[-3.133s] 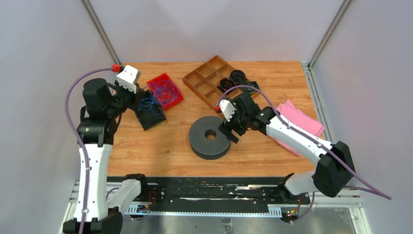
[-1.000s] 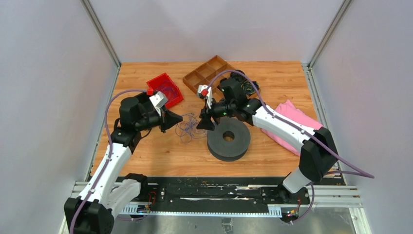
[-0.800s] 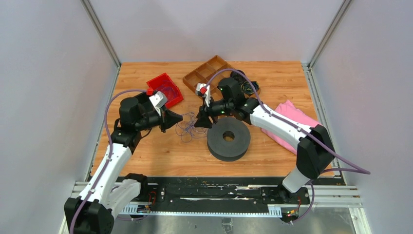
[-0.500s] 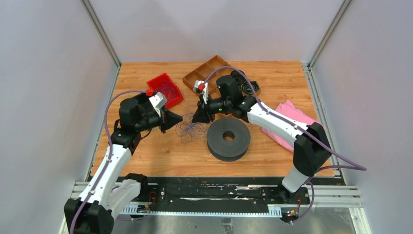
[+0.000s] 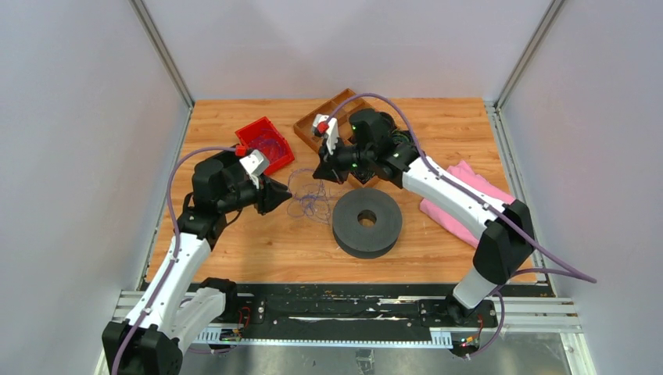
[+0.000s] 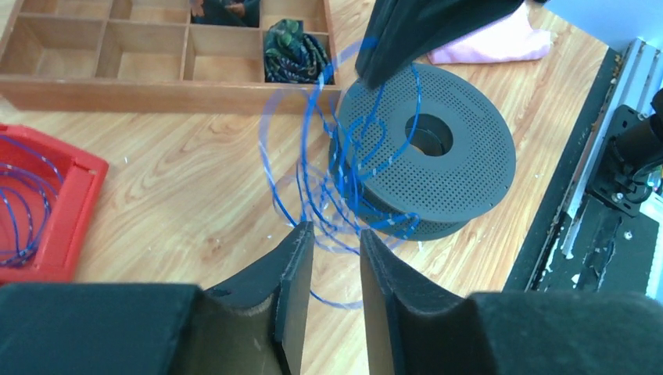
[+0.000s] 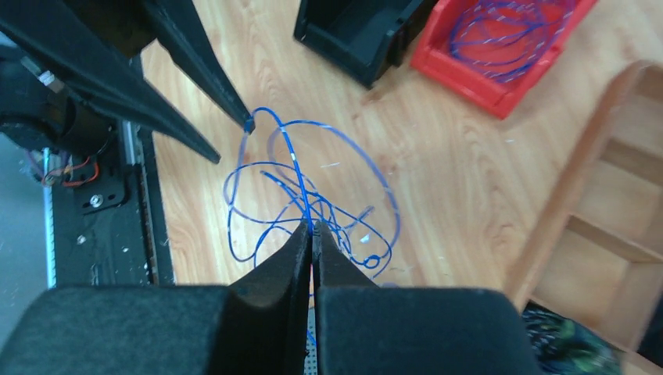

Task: Wrap the cables
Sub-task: Adjust the cable at the center of the board.

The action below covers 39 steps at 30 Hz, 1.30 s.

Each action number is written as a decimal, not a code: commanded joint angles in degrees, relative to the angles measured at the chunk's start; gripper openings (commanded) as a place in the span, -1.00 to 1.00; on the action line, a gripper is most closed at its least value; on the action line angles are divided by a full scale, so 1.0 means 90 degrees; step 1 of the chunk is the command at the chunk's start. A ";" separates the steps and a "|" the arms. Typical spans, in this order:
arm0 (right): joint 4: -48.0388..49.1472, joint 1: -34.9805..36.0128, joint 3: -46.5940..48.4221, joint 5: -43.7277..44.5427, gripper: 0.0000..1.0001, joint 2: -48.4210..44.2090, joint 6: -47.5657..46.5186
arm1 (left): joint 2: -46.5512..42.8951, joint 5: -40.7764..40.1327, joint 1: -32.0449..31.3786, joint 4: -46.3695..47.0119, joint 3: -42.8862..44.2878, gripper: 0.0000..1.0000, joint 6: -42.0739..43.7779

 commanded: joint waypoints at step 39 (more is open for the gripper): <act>-0.1716 -0.0206 0.2783 0.1119 -0.99 -0.0825 0.0670 | 0.1220 0.0191 -0.1182 0.1352 0.0437 0.44 0.0822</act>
